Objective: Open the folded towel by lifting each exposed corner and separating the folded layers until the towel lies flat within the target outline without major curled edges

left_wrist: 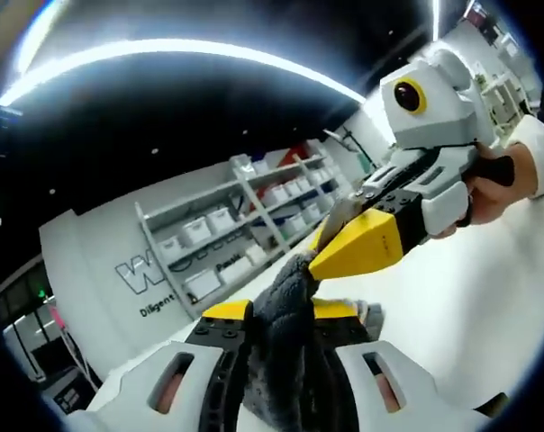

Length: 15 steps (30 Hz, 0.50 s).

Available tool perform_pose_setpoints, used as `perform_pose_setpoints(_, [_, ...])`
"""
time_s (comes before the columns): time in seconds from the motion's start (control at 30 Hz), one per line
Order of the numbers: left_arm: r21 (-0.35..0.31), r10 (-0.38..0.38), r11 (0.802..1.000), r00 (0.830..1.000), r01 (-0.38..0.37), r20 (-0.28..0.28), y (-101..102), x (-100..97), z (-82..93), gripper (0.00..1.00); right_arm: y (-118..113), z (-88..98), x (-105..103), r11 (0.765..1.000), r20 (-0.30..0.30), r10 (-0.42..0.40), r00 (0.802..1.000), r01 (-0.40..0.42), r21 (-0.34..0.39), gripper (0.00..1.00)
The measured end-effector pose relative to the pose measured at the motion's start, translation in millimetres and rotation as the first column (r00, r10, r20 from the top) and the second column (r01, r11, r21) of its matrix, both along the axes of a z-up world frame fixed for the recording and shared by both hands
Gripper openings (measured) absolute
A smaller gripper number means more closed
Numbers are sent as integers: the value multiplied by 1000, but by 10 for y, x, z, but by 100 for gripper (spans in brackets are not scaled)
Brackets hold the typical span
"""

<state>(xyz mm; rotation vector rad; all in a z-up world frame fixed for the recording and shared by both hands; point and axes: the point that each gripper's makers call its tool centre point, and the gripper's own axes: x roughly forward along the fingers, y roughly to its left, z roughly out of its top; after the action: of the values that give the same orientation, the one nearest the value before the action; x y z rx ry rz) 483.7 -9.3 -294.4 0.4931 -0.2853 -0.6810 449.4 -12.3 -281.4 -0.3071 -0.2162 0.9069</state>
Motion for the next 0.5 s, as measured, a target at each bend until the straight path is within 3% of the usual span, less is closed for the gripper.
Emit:
perform_pose_setpoints(0.3, [16,-10,1000,1000,9,14,-26,-16,10,11,-102,19,83,999,45,-42,998,43,-34,4])
perform_pose_setpoints(0.5, [-12,-14,1000,1000,14,-10,17,0,45,9,-204,42,112,998,23,-62,998,62,6,6])
